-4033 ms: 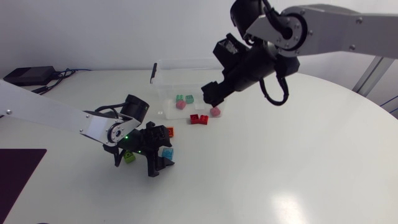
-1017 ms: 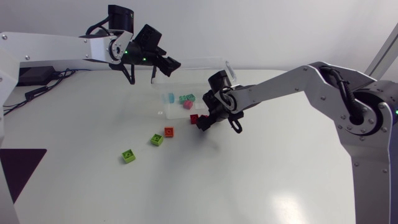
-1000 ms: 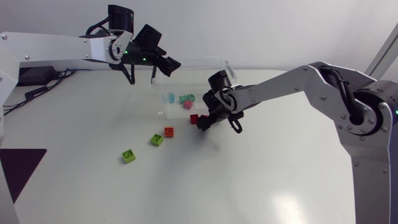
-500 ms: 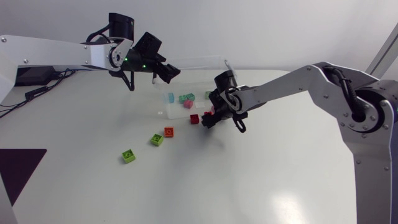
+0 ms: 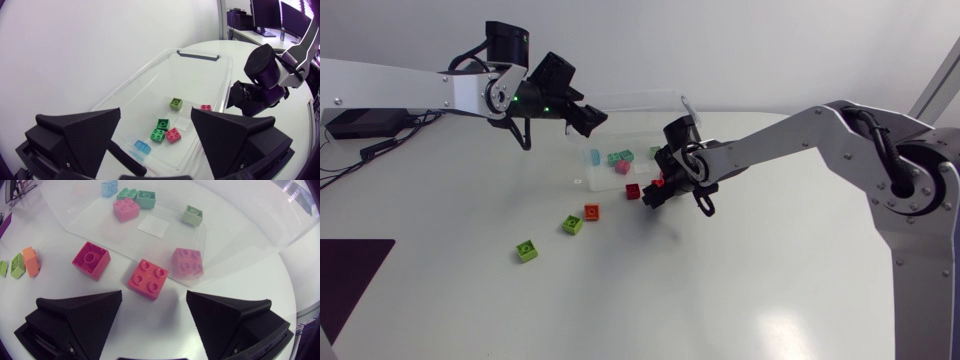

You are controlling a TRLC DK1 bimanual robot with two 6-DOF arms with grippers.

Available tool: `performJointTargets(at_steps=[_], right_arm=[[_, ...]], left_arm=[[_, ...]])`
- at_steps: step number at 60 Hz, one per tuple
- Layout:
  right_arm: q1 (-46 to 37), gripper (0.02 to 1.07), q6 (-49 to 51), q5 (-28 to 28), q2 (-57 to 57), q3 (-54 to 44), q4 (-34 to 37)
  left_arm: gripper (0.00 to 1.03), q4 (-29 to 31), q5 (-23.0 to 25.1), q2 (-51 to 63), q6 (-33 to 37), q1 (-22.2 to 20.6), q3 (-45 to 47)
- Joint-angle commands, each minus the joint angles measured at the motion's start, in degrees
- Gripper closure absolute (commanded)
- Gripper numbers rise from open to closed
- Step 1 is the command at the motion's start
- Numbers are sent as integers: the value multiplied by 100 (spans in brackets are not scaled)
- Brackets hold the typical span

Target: Place the duplo bricks in the container

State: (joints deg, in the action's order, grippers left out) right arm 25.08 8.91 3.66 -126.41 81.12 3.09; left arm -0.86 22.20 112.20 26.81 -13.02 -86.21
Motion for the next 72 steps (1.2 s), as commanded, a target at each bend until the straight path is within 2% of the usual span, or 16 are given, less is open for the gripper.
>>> performJointTargets(at_steps=[1,16,22,25,28,35,42,56,63,72], right_arm=[[23,14,-179,-32,-244,132,121],[-12,14,-302,-50,-472,352,183],[-30,17,-381,-50,-622,440,183],[-38,24,-416,-50,-683,457,192],[-47,36,-442,-50,-718,448,192],[-135,77,-522,-94,-727,387,209],[-170,83,-601,-331,-639,132,367],[-276,85,-574,-278,1110,-1063,42],[-364,85,-574,-269,1751,-905,288],[-381,85,-609,-278,1901,-387,658]], left_arm=[[5,-72,13,-146,9,27,166],[5,-177,13,-260,0,1,351],[5,-177,13,-278,9,18,369],[5,-177,13,-287,9,18,386],[5,-177,13,-295,17,27,412],[5,-177,13,-357,35,36,492],[5,-186,13,-462,61,89,641],[5,-177,13,-577,123,124,790],[5,-142,22,-550,184,-26,913],[5,25,30,-568,448,-210,1195]])
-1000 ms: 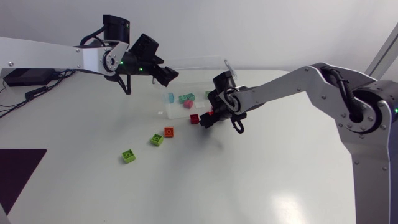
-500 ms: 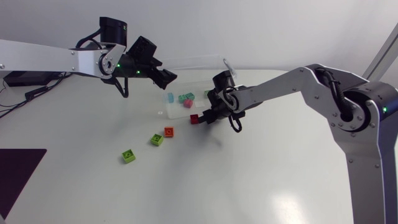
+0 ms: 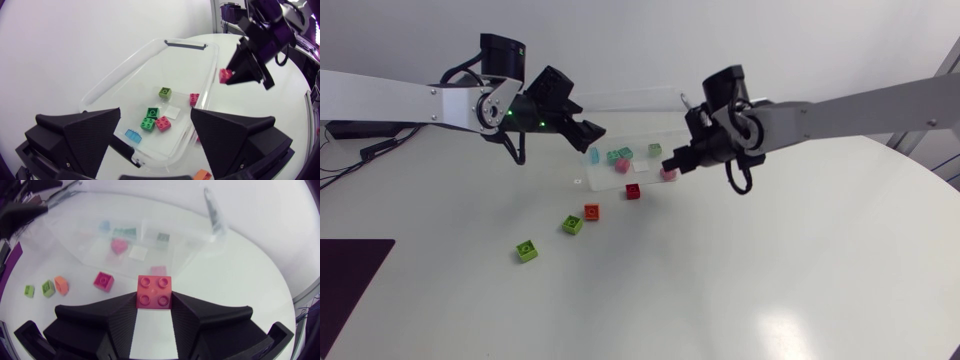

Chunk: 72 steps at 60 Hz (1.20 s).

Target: Place the duplo bricks in the container

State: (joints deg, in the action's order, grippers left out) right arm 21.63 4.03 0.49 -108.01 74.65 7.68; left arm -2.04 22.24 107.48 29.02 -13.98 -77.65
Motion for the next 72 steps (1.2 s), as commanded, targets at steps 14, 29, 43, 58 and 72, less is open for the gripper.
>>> performJointTargets(at_steps=[14,29,43,58,72], right_arm=[[-1,84,-403,39,-80,1122,550],[114,84,-535,39,-151,1359,656],[114,84,-544,39,-36,1350,735],[114,84,-553,48,219,1218,796],[87,84,-553,65,403,1095,823]], left_arm=[[5,178,96,-263,438,-255,733],[5,222,96,-201,421,-193,452],[5,371,96,-201,359,-167,-22],[5,398,70,-140,245,-158,-392],[5,380,44,-157,219,-132,-479]])
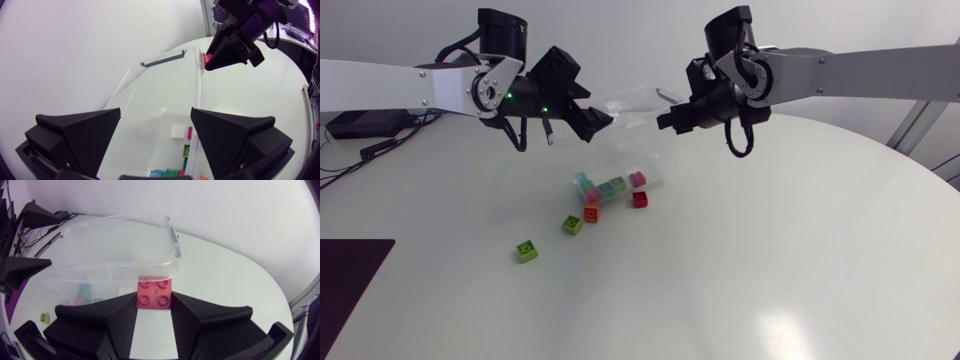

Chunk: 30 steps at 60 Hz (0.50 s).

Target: Place the duplo bricks in the container

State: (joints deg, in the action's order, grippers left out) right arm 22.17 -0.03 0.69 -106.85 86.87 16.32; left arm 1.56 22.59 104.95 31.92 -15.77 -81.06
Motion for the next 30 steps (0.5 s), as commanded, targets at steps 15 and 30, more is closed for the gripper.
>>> performJointTargets(at_steps=[15,30], right_arm=[[85,84,-164,54,94,-188,-50],[59,84,-164,45,85,-601,-67]], left_arm=[[5,-24,-26,-88,-107,56,55],[5,-112,-35,-370,-107,136,283]])
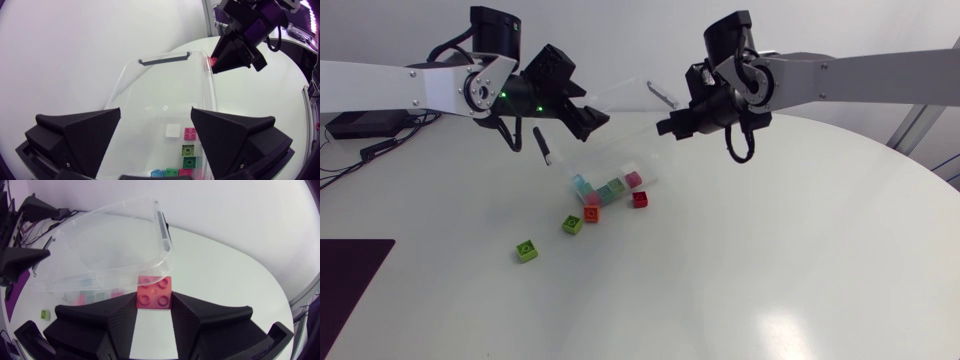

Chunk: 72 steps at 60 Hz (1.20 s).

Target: Place the duplo bricks in the container

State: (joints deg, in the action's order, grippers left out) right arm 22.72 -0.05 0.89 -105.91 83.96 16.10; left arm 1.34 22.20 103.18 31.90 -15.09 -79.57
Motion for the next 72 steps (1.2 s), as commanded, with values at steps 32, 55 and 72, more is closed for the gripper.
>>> performJointTargets(at_steps=[32,55,72], right_arm=[[-338,84,-12,-1,1081,-1216,43],[-215,84,5,-1,1433,-829,447],[57,84,-100,52,800,182,544]], left_arm=[[5,-3,-5,-562,-140,-38,565],[5,903,470,-2161,150,-231,1849],[5,797,452,-1529,686,-126,2376]])
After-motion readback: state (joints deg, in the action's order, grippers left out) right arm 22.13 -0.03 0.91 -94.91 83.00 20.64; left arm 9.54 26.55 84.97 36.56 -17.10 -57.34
